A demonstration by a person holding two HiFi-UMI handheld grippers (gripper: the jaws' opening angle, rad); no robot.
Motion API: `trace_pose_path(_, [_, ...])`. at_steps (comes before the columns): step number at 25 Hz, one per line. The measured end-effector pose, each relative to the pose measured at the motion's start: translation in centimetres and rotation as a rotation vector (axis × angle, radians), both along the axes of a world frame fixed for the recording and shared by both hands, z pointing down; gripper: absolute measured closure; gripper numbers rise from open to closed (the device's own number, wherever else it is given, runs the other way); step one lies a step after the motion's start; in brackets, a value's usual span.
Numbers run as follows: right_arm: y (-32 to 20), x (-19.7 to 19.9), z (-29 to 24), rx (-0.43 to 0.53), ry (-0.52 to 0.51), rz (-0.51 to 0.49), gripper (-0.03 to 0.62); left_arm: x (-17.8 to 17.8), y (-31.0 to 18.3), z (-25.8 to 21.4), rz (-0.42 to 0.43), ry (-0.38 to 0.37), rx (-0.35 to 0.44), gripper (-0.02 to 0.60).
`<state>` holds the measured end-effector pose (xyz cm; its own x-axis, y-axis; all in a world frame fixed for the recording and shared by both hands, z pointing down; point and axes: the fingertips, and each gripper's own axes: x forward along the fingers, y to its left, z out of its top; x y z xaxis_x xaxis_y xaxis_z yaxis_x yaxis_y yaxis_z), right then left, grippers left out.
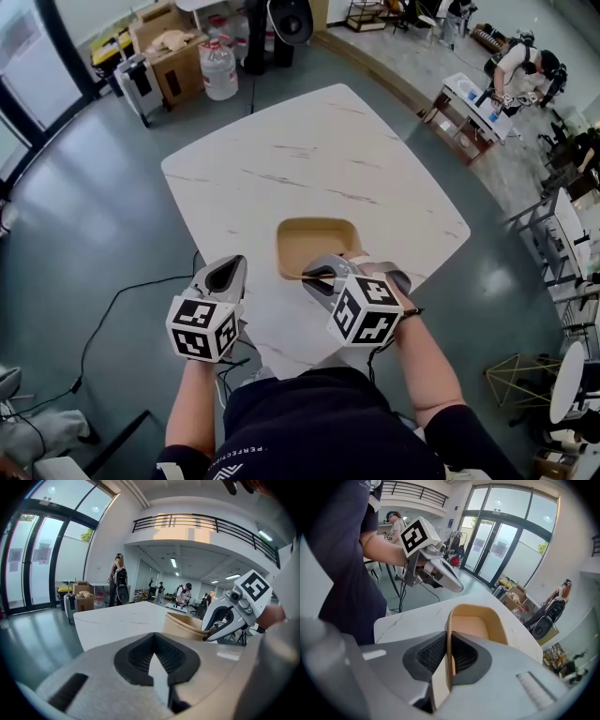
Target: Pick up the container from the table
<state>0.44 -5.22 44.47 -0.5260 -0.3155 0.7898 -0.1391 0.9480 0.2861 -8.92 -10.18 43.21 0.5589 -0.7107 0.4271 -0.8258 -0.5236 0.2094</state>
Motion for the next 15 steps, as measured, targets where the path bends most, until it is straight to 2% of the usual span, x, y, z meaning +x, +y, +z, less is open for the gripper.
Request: trace_pose_path(15, [4.5, -1.4, 0.0, -0.040, -0.048, 0.012, 0.569, -1.7, 4.0, 0.7, -0.005, 0.010, -0.015, 0.586])
